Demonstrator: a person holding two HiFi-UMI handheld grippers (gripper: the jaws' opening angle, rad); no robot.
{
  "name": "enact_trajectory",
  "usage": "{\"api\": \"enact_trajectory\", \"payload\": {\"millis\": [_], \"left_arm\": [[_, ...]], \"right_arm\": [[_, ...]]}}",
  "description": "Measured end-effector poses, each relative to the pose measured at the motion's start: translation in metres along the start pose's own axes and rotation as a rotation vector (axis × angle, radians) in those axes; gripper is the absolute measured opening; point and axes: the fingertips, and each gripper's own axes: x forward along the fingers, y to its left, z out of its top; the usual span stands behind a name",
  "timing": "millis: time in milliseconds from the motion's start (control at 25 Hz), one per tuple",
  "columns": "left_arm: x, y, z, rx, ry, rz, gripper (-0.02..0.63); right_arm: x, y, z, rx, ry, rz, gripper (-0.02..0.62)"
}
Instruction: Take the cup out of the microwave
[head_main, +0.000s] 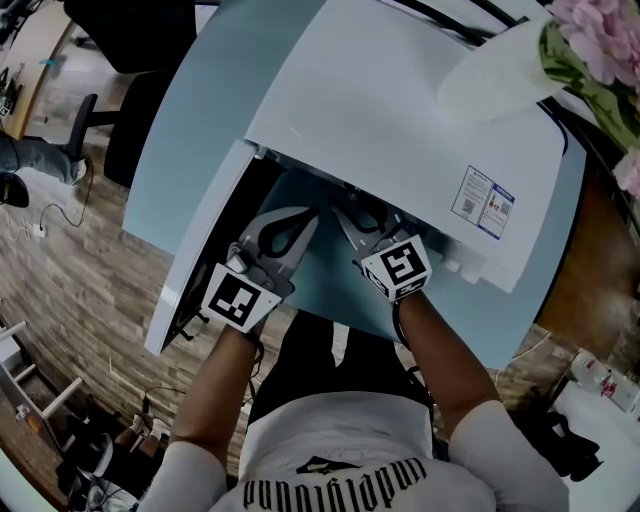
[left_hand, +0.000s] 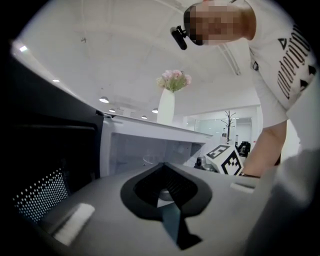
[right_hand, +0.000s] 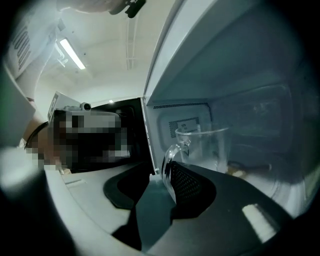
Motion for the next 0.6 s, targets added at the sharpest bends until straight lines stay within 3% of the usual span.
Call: {"api": "enact_trajectory", "payload": {"millis": [200, 320, 600], "left_arm": [[-0.0013, 0.001, -0.0006, -0.024, -0.009, 0.0, 0.051], [-0.0015, -0.0003, 0.0025, -0.014, -0.01, -0.001, 0.051], [-0.0007, -0.0025, 0.0046, -0.025, -0.01, 0.004, 0.051]], "right_arm": [[0.0049, -0.0031, 0.0012, -0.022, -0.002, -0.01, 0.113], [0.0068, -0.0059, 0.0011, -0.032, 0.002, -0.013, 0.037], [0.0088, -0.0032, 0.006, -0.079, 0.01, 0.023, 0.028]]}}
